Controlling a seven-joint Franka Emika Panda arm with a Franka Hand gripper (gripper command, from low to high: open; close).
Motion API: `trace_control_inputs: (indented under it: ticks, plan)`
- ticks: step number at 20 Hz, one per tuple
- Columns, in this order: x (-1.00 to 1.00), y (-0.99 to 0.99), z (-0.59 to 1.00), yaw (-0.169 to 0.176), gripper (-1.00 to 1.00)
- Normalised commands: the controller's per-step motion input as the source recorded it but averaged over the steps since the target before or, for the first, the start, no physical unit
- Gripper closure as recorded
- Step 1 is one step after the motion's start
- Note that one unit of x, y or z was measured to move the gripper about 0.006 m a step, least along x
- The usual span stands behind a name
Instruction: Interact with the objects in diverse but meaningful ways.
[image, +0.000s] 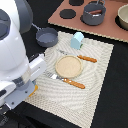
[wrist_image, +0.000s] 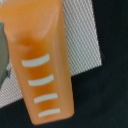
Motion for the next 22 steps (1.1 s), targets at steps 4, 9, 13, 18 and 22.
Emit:
trace_control_inputs:
  ticks: [4,9,13,18,22]
  plan:
    - [-0.3,0.45,0.05,0.009,-1.0]
    - [-0.03,0.43,0.01,0.022,-1.0]
    - [0.11,0.14,-0.18,0.02,-1.0]
    - [0.09,0.03,-0.33,0.026,-1.0]
    - [0.0,0.0,-0.42,0.043,-1.0]
